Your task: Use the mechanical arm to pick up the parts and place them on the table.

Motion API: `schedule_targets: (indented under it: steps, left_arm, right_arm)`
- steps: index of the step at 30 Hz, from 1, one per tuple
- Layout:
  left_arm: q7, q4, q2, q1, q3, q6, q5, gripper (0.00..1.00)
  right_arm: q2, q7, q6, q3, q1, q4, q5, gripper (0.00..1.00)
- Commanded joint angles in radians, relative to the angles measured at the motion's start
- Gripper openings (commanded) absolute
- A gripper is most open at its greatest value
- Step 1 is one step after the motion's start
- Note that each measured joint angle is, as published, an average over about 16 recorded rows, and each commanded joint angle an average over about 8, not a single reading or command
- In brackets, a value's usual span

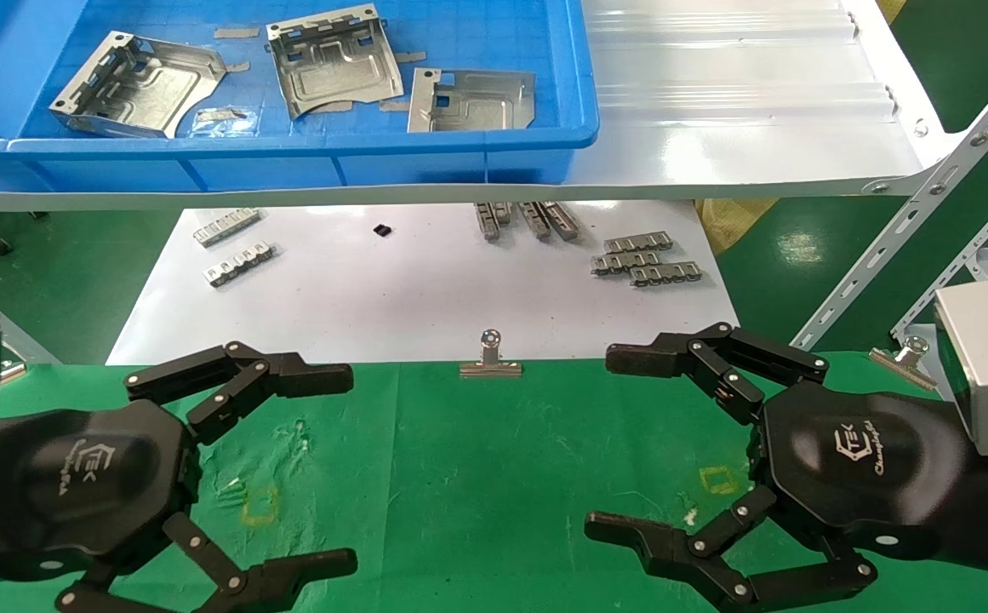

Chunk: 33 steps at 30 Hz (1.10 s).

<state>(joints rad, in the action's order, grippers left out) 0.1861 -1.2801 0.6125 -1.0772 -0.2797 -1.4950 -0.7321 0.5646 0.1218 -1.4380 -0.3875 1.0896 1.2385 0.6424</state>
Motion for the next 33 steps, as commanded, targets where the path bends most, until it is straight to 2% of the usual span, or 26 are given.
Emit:
schedule_targets:
  steps: [1,33]
  left_arm:
    - [0.0,0.0,0.0,0.0,0.0,0.0,0.0,1.0]
    - [0.0,0.0,0.0,0.0,0.0,0.0,0.0,1.0]
  right_arm:
    - [0.0,0.0,0.0,0.0,0.0,0.0,0.0,1.0]
    - [0.0,0.0,0.0,0.0,0.0,0.0,0.0,1.0]
